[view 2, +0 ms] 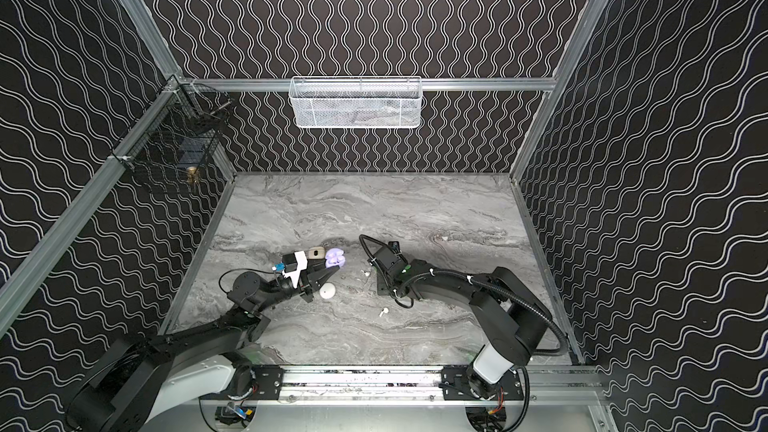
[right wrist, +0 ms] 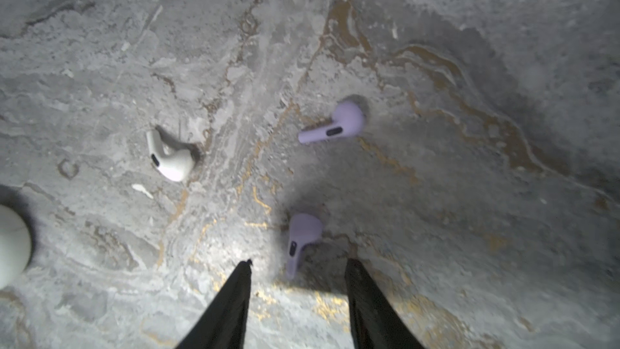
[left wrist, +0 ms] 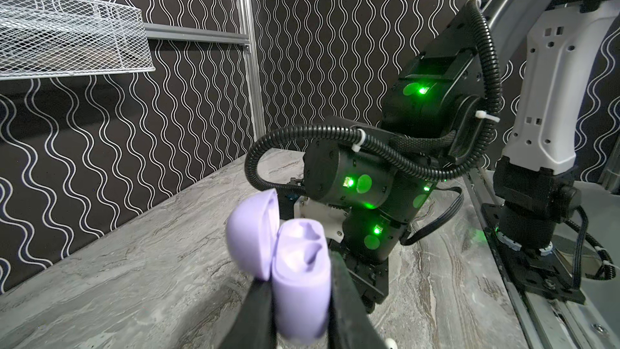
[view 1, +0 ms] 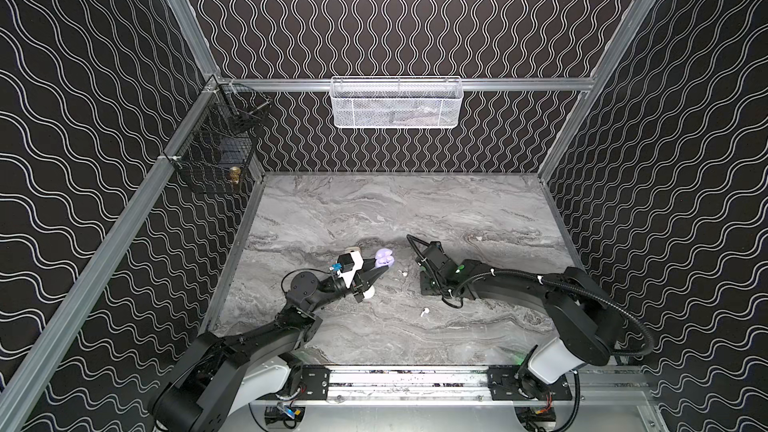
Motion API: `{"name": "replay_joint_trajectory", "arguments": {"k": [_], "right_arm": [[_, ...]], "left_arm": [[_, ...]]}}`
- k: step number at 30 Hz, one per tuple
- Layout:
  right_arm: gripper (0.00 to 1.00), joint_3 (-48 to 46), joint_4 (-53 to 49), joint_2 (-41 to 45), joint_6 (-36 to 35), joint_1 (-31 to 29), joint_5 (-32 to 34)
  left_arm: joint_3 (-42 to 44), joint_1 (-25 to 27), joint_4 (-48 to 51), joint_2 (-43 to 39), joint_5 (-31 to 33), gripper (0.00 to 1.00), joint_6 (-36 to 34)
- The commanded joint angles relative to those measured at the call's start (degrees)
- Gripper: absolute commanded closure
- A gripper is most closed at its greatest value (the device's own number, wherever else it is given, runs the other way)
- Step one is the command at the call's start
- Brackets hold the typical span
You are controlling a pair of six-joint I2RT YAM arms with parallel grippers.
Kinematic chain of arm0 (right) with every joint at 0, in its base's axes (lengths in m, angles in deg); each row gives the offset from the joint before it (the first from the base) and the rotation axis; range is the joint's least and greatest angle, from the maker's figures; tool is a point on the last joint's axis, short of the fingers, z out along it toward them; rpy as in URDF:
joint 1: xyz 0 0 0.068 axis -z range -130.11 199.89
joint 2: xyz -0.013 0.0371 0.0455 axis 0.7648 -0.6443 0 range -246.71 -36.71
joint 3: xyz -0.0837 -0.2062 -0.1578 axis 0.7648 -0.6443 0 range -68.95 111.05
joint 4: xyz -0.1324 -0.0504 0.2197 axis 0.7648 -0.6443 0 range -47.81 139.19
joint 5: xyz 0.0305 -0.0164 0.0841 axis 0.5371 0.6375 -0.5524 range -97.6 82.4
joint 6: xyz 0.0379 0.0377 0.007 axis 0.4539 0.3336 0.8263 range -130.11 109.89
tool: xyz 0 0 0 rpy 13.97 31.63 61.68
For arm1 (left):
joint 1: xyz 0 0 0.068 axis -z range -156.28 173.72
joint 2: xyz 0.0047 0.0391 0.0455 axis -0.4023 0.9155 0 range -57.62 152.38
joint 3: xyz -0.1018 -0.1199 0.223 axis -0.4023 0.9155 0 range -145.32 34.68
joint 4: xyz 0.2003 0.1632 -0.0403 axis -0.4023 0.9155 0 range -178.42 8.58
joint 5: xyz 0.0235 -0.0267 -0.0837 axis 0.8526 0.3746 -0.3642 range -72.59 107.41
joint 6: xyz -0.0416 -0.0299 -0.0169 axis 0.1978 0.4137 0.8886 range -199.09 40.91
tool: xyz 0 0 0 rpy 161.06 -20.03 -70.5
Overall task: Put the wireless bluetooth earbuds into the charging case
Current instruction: 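Lower the right gripper and close it on the lavender earbud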
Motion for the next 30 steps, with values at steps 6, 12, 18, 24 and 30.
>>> {"name": "replay_joint_trajectory", "arguments": {"k": [6, 12, 18, 24, 30], "right_arm": [[0.51, 2.77, -1.58, -3.42, 0.02, 0.0, 1.49], [0.52, 2.9, -2.11, -4.57, 0.0, -0.04, 2.84], [0.58, 3.46, -1.9, -5.71, -0.41, 0.0, 2.1], [0.63, 3.4, -1.74, -5.81, -0.41, -0.04, 2.26], [0.67, 2.85, -1.4, -6.03, -0.25, 0.0, 2.0]], "left_arm": [[-0.23, 0.08, -0.59, -0.59, 0.22, 1.0, -0.65], [-0.33, 0.14, -0.76, -0.49, 0.24, 1.0, -0.61], [-0.47, 0.12, 0.47, -1.16, 0.28, 1.0, -1.03], [-0.55, 0.28, 0.41, -1.02, 0.33, 1.0, -1.08], [-0.5, 0.38, 0.43, -0.99, 0.33, 1.0, -0.99]]}}
